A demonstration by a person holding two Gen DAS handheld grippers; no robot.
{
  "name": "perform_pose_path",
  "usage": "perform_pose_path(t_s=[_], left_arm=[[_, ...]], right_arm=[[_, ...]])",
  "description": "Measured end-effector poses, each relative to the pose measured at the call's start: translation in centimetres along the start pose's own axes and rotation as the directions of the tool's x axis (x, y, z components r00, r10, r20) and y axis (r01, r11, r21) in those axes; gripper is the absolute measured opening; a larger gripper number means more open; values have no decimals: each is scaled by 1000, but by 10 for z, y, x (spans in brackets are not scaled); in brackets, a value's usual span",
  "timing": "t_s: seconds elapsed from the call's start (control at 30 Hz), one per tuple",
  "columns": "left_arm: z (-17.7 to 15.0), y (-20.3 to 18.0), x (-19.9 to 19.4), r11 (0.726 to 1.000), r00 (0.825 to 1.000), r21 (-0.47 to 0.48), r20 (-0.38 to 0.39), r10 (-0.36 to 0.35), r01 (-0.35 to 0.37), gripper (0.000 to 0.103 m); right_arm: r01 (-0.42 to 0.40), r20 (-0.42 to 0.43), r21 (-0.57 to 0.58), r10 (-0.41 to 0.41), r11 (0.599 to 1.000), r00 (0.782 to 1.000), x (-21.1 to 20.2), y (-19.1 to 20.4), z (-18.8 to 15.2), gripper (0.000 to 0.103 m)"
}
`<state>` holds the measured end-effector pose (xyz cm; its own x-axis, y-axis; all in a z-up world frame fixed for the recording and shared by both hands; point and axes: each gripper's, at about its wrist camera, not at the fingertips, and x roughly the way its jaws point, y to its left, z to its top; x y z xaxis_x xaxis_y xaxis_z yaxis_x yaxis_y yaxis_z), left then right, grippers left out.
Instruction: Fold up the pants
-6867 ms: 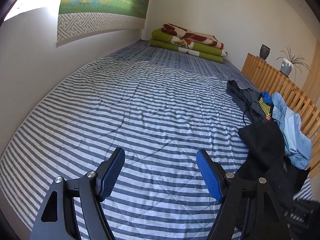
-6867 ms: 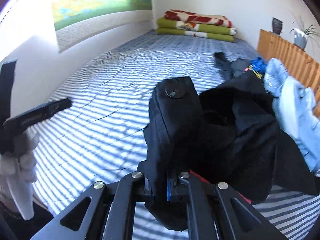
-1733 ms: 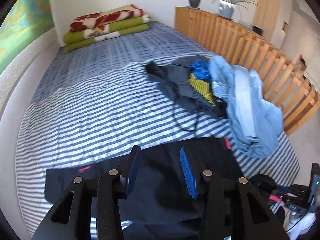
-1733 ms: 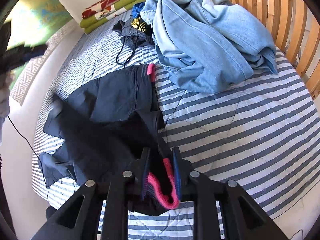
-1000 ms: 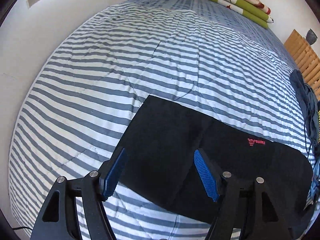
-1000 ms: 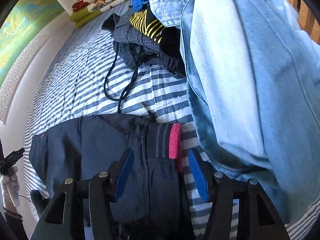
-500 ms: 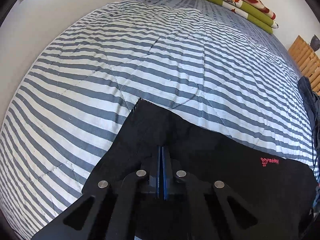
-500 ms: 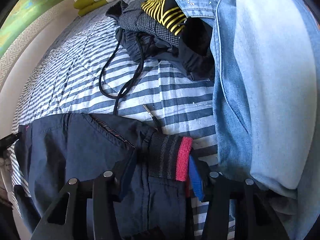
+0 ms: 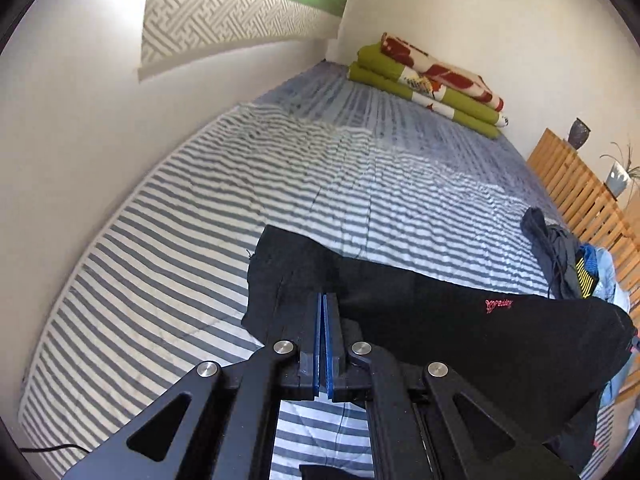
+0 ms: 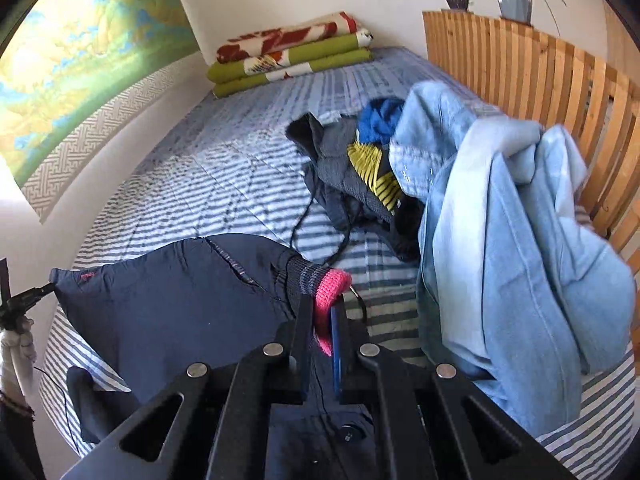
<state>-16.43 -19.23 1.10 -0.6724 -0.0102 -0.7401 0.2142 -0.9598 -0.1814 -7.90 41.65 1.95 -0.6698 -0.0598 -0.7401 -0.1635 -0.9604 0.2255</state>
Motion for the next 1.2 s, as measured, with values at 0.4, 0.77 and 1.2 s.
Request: perform_pose_path(t_s=[0.4,0.77,1.2], left_arm=[[86,-50,82,997,988,-56,-153,38,-47,19],[-30,-28,-2,999,987,36,-163,7,-1,29],[-236,11,-52,998,924,-18,-376,-66,63,66]], right_arm=[[217,19,-127,-217,968,976,75,16,96,11],[9,-49,-38,-10,999,999,27,-12,24,23],[94,-145,38,-88,995,985,-52,-65,-193,34]])
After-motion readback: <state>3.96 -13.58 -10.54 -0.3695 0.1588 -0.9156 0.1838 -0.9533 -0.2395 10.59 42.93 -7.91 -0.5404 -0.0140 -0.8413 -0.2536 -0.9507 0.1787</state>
